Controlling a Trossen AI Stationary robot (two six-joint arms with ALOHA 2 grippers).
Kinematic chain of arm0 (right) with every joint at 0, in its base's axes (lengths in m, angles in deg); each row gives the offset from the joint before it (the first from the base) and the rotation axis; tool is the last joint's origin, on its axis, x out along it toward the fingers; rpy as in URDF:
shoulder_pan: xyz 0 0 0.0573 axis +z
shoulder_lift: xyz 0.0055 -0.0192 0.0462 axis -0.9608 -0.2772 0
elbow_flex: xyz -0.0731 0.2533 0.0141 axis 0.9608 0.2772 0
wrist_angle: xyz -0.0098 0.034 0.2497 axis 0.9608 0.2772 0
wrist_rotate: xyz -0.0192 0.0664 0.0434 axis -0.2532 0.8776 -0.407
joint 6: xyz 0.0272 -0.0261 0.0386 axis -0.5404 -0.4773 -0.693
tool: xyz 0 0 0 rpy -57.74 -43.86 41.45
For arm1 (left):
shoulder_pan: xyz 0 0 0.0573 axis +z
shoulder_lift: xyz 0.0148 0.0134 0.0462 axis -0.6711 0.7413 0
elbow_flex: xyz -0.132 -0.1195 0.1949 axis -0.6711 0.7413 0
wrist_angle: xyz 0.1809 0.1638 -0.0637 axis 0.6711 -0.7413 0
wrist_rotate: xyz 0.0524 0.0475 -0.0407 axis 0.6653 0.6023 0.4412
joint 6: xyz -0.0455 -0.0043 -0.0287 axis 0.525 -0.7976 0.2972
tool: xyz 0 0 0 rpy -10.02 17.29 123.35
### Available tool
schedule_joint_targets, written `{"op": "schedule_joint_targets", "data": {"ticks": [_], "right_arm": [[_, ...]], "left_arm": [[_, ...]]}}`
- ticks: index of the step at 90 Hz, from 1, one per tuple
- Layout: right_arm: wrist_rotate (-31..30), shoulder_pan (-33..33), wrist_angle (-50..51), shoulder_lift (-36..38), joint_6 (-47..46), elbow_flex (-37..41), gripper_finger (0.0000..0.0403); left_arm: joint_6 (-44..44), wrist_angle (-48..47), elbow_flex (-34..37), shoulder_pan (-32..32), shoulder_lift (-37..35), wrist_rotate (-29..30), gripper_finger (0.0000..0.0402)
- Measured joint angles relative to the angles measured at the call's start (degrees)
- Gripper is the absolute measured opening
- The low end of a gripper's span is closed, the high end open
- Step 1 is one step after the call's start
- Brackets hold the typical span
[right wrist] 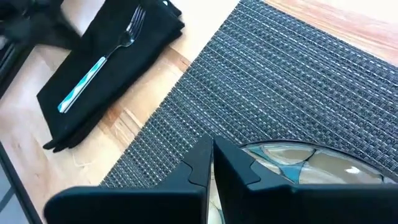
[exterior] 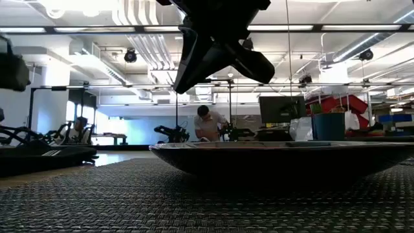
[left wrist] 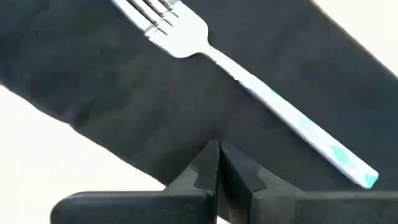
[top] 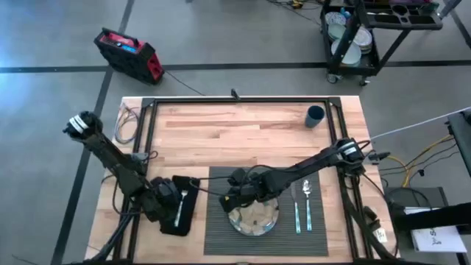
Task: Set table place
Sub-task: Adjust the folded black napkin on the table
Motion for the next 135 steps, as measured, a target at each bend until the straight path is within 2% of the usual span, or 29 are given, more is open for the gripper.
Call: {"op": "schedule_joint_targets", "data": {"ticks": [54, 100, 135], "right_arm": [[-1.2, 0.3, 0.4, 0.0, -1.5, 0.0, 0.0000], [-2.0, 0.3, 0.4, 0.0, -1.9, 0.0, 0.0000], [-2.1, 0.2, 0.4, 0.0, -2.1, 0.0, 0.0000]], "left_arm": [[-1.2, 4.4, 1.1, 0.2, 1.5, 3.4, 0.0000], [-1.4, 15.5, 4.0, 0.2, 1.6, 4.7, 0.0000], [-2.4, 17.1, 4.4, 0.8, 1.5, 6.4, 0.0000]]}}
